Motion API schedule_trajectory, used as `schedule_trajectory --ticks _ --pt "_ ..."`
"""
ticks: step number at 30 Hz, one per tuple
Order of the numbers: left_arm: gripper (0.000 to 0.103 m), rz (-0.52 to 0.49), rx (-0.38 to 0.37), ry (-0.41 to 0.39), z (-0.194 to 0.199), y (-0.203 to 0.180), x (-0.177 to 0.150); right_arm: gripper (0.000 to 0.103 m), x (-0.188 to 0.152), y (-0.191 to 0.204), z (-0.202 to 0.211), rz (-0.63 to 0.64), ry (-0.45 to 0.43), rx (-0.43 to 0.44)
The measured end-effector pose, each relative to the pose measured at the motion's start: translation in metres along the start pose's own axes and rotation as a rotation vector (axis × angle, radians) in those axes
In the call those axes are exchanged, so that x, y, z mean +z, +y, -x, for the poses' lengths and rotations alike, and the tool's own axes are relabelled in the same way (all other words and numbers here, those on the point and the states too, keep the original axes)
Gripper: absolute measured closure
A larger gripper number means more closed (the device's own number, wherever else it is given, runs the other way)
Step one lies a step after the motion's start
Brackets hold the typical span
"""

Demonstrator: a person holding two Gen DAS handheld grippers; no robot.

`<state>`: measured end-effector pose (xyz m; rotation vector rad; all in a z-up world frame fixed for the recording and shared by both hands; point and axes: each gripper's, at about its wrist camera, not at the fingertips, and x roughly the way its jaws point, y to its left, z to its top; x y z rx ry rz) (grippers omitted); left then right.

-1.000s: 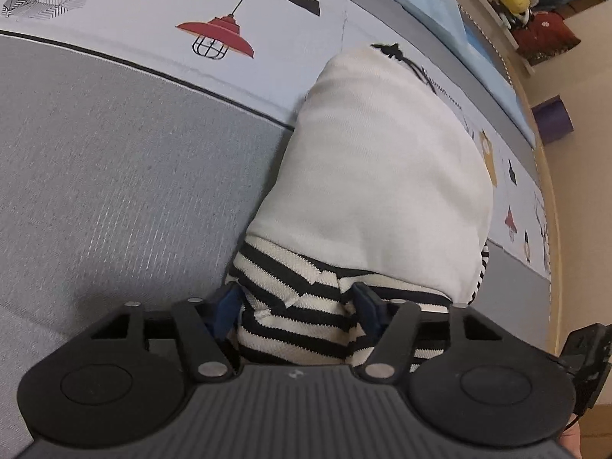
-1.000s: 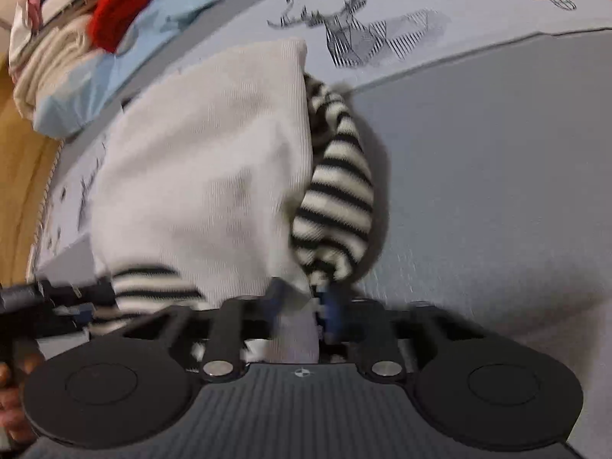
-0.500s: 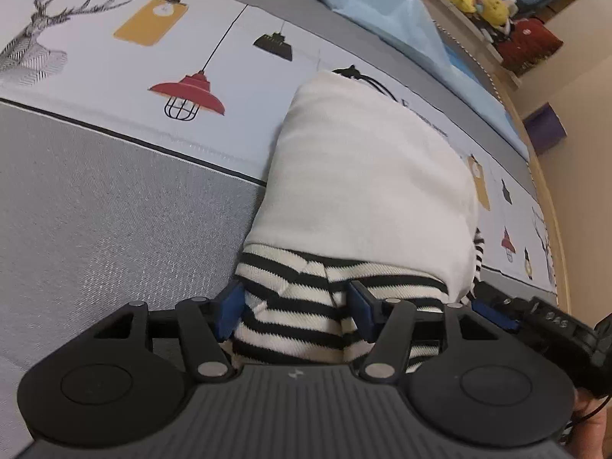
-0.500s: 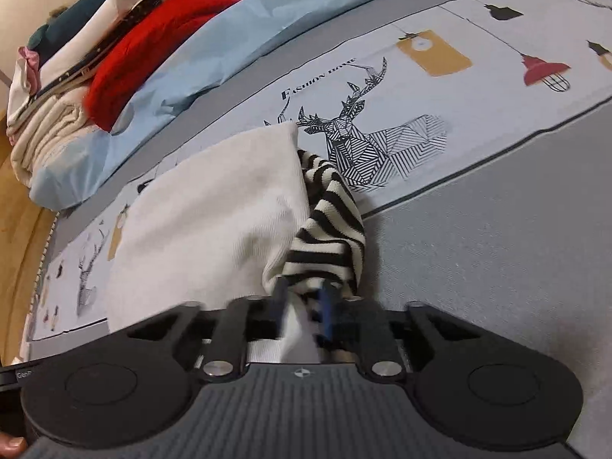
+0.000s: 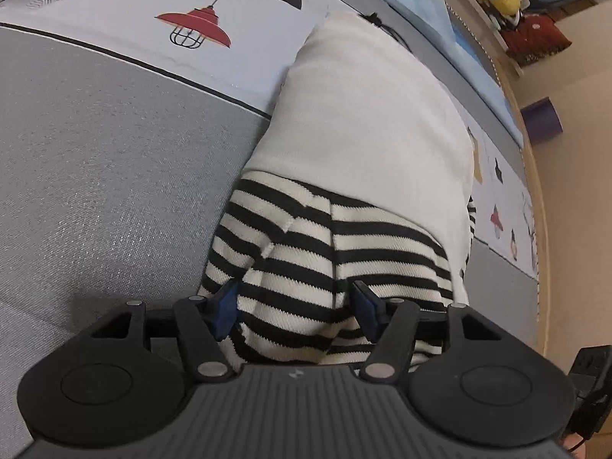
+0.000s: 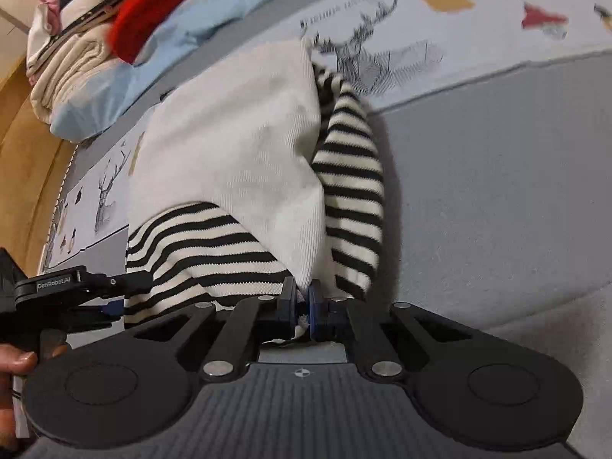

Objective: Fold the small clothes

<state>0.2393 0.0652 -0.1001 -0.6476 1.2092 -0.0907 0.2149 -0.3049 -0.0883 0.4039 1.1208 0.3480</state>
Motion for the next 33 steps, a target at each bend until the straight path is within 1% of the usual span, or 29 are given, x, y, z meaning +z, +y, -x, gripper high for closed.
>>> schedule_trajectory --ticks 2,4,5,8,9,11,12,13,15,17,18,19,20,21,22,24,26,27,28,30,32,33 --pt "0.034 -0.025 0.009 0.008 0.0 0.0 0.001 0.098 -0.004 -0.006 0.0 0.007 0.017 -0.059" --pt "0.031 -0.055 0.036 0.005 0.002 -0.003 0.0 0.099 -0.007 -0.011 -0.006 -0.019 0.051 -0.049" --pt "0.029 -0.065 0.047 0.003 0.003 -0.005 -0.001 0.099 -0.008 -0.009 -0.009 0.005 0.065 -0.06" --pt "0.026 -0.127 0.092 -0.015 0.009 -0.01 -0.005 0.102 -0.014 -0.003 -0.019 0.08 0.107 -0.127" --pt "0.026 -0.164 0.116 -0.036 0.014 -0.014 -0.006 0.102 -0.015 -0.003 -0.023 0.092 0.119 -0.158" --pt "0.024 -0.252 0.168 -0.082 0.024 -0.024 -0.014 0.102 -0.016 -0.003 -0.027 0.126 0.129 -0.257" --pt "0.022 -0.298 0.199 -0.102 0.031 -0.03 -0.019 0.099 -0.016 -0.004 -0.024 0.124 0.113 -0.272" --pt "0.021 -0.334 0.228 -0.117 0.036 -0.033 -0.026 0.098 -0.014 -0.004 -0.014 0.111 0.074 -0.273" --pt "0.018 -0.388 0.283 -0.156 0.05 -0.039 -0.039 0.097 -0.012 0.003 0.016 0.102 -0.058 -0.257" --pt "0.017 -0.388 0.308 -0.201 0.066 -0.039 -0.051 0.081 -0.015 0.013 0.046 0.104 -0.171 -0.242" --pt "0.016 -0.37 0.313 -0.222 0.075 -0.037 -0.057 0.062 -0.019 0.018 0.06 0.108 -0.221 -0.239" --pt "0.014 -0.354 0.314 -0.235 0.083 -0.036 -0.063 0.046 -0.025 0.023 0.074 0.115 -0.269 -0.238" --pt "0.009 -0.337 0.314 -0.25 0.091 -0.034 -0.071 0.044 -0.032 0.029 0.086 0.127 -0.314 -0.236" --pt "0.003 -0.329 0.314 -0.263 0.098 -0.034 -0.076 0.044 -0.041 0.036 0.098 0.144 -0.358 -0.235" --pt "0.001 -0.326 0.32 -0.283 0.107 -0.034 -0.084 0.044 -0.05 0.042 0.108 0.159 -0.4 -0.242" --pt "0.001 -0.338 0.334 -0.326 0.124 -0.038 -0.099 0.042 -0.069 0.052 0.125 0.171 -0.471 -0.254" --pt "0.001 -0.356 0.339 -0.364 0.14 -0.041 -0.116 0.04 -0.091 0.059 0.139 0.176 -0.513 -0.245" --pt "0.001 -0.361 0.344 -0.385 0.147 -0.042 -0.125 0.037 -0.102 0.063 0.144 0.178 -0.532 -0.241" --pt "0.001 -0.364 0.348 -0.408 0.154 -0.043 -0.134 0.032 -0.113 0.065 0.147 0.184 -0.544 -0.24" --pt "0.0 -0.382 0.344 -0.436 0.162 -0.045 -0.149 0.027 -0.13 0.074 0.156 0.195 -0.562 -0.243" --pt "0.0 -0.423 0.341 -0.471 0.166 -0.046 -0.165 0.024 -0.146 0.082 0.161 0.204 -0.583 -0.232" --pt "0.0 -0.439 0.344 -0.49 0.165 -0.047 -0.171 0.02 -0.152 0.086 0.162 0.216 -0.587 -0.225"
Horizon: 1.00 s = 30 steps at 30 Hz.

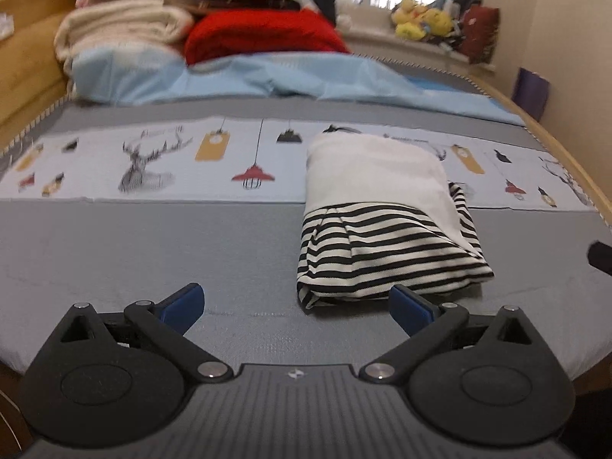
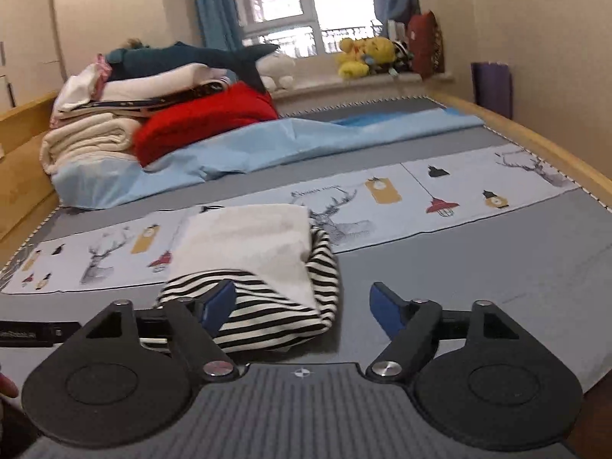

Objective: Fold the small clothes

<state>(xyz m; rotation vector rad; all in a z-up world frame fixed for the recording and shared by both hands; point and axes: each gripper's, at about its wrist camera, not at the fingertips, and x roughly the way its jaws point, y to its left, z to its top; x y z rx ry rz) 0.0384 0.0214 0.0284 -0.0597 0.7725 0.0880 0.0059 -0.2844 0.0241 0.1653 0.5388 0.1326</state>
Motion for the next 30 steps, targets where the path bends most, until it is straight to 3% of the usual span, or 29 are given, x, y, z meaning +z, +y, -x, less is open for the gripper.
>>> schedule_trajectory --ticks 2,5,10,14,30 --pt "0.0 0.003 -0.017 -0.033 0.004 -0.005 -0.011 0.018 -0.009 0.011 0.007 0.02 -0.002 0.009" --pt "0.0 0.038 -0.081 -0.015 0.002 -0.014 -0.024 0.018 -0.015 0.023 0.006 0.05 0.017 0.01" --pt "0.0 -0.028 -0.066 -0.004 -0.006 -0.031 -0.03 0.018 -0.021 0.034 -0.004 0.093 0.055 -0.003" --pt "0.0 0.001 -0.081 0.012 -0.01 -0.028 -0.031 0.018 -0.025 0.041 -0.016 0.132 0.085 -0.036" --pt "0.001 0.03 -0.086 0.017 -0.014 -0.021 -0.029 0.018 -0.029 0.052 -0.024 0.158 0.113 -0.004"
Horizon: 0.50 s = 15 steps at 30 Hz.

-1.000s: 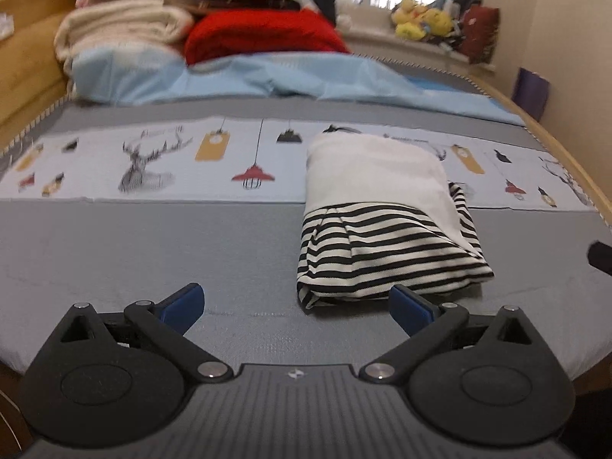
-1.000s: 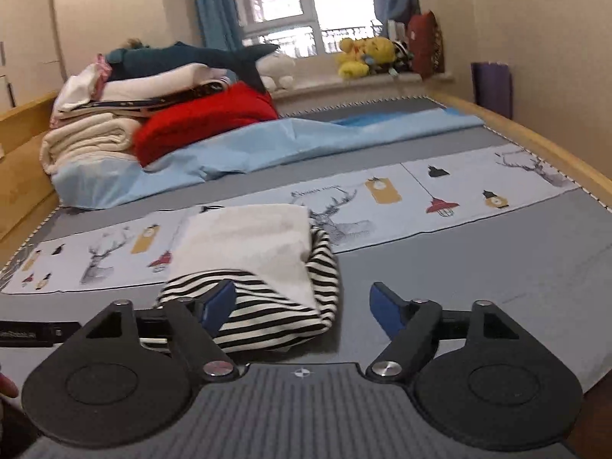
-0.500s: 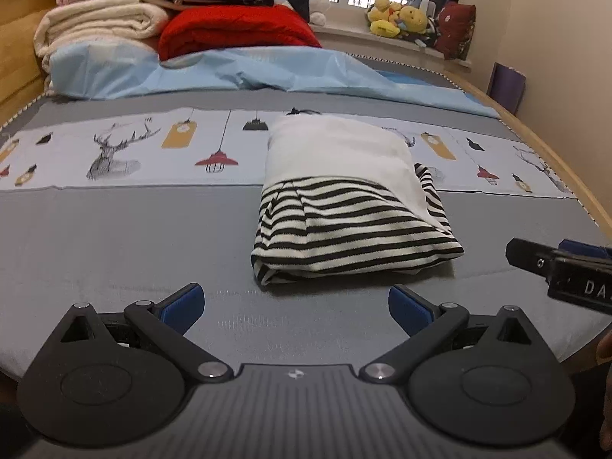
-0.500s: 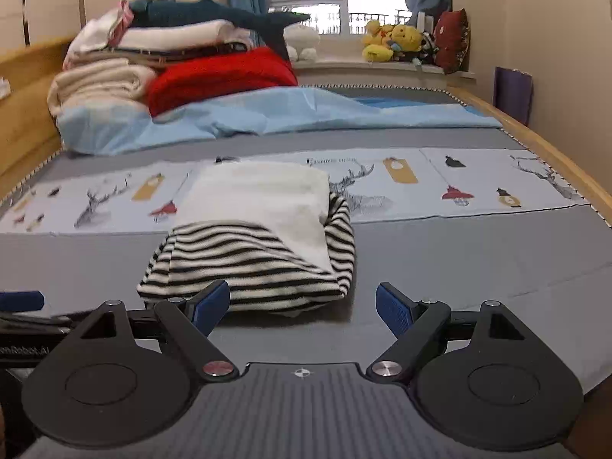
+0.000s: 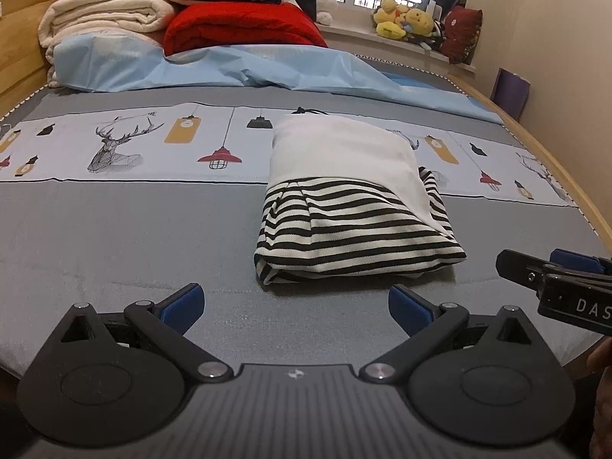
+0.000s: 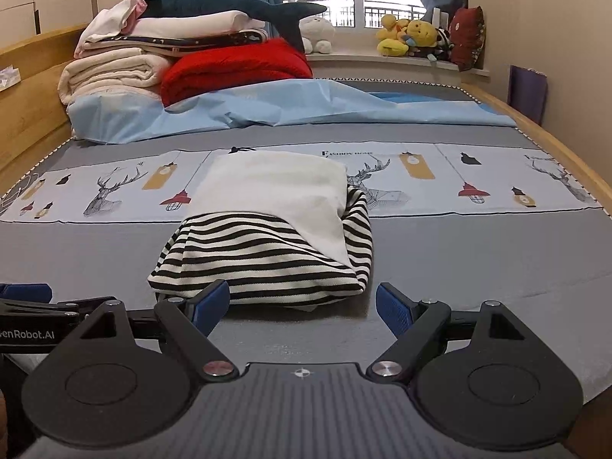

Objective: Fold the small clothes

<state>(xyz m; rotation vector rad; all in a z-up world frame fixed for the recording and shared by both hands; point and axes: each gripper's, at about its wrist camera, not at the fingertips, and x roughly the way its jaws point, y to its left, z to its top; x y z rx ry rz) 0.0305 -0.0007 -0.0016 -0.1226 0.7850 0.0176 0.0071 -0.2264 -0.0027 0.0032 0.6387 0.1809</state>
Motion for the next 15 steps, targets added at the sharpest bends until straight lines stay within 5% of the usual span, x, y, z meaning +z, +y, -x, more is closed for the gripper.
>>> schedule_trajectory --ticks 15 --pt "0.0 -0.014 -0.008 -0.005 0.0006 -0.0029 -0.0012 0.018 -0.0005 0.004 -0.0022 0.011 0.009 0.006"
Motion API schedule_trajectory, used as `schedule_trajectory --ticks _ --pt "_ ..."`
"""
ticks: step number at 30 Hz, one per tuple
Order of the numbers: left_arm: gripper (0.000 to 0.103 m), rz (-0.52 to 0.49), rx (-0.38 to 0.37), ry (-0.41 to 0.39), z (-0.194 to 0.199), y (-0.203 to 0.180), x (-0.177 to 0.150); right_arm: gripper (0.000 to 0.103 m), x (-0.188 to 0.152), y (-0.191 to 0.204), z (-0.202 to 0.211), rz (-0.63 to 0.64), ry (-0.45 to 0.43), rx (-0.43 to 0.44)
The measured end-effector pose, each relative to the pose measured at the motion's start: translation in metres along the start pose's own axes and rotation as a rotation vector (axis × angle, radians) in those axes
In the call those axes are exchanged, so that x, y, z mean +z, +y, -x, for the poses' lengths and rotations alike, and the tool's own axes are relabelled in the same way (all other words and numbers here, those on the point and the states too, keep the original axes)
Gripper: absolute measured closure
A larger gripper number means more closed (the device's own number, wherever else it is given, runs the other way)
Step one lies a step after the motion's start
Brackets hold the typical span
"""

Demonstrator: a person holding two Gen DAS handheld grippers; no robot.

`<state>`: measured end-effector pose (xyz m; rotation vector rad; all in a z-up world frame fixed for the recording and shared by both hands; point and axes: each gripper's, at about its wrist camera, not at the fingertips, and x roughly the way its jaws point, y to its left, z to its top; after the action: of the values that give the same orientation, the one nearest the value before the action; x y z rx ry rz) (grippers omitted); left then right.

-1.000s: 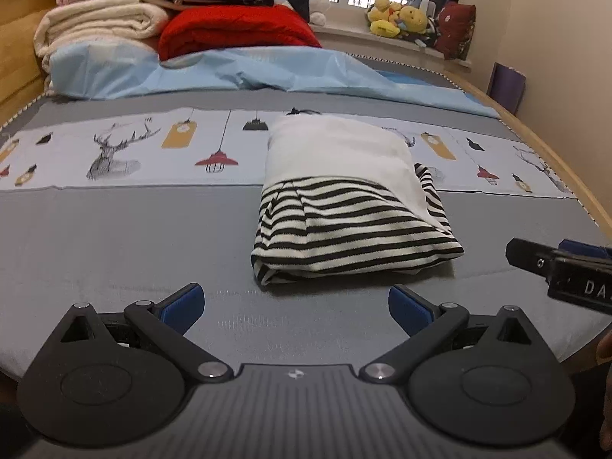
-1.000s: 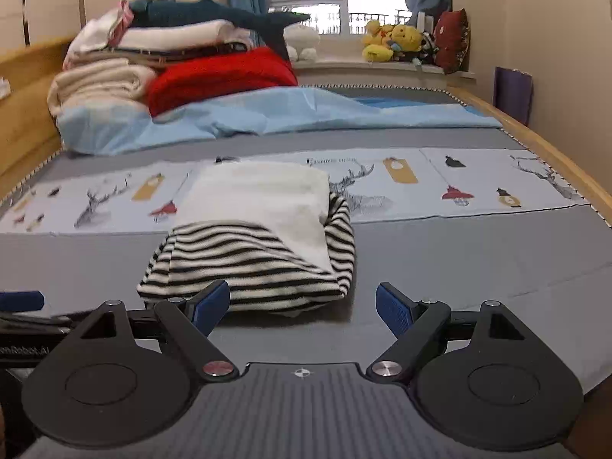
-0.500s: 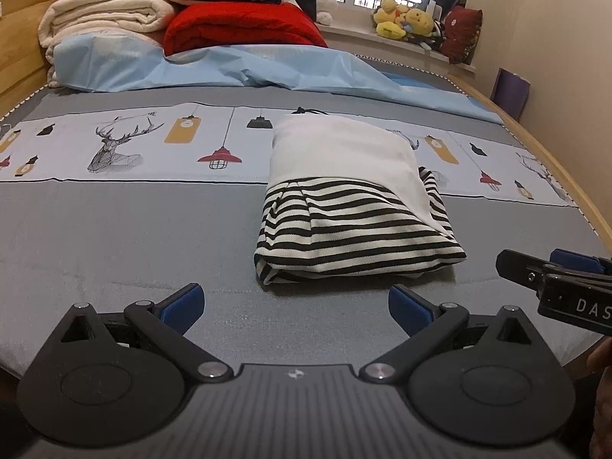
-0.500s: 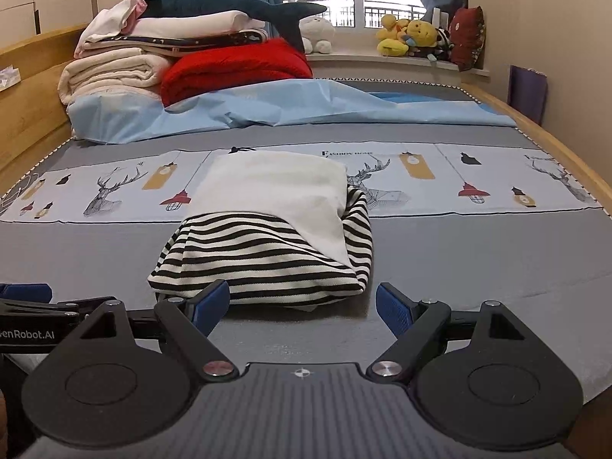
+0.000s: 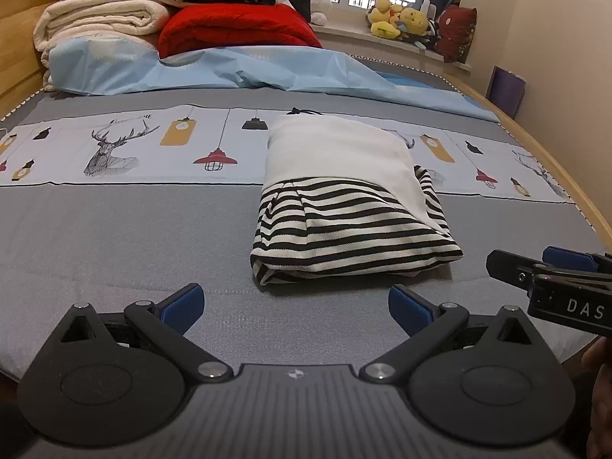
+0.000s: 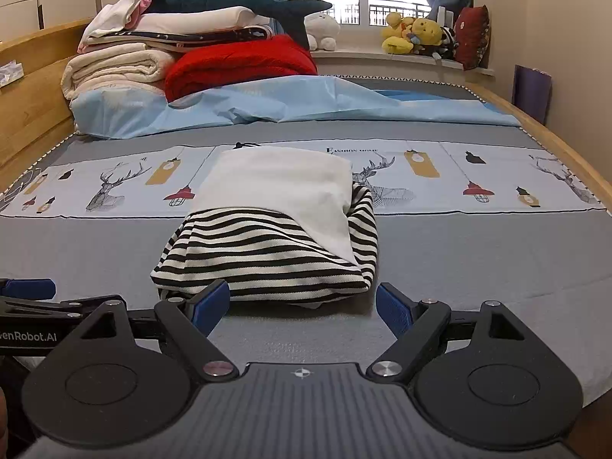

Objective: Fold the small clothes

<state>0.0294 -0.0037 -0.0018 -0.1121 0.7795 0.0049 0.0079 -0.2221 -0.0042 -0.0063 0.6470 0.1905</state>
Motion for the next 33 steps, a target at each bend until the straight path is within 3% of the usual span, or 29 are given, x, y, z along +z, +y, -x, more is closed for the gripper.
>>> schedule_trajectory --ticks 33 --pt "0.0 -0.017 -0.008 0.004 -0.0037 -0.0019 -0.0027 0.018 -0.0028 0.0007 -0.0047 0.003 0.016 0.012"
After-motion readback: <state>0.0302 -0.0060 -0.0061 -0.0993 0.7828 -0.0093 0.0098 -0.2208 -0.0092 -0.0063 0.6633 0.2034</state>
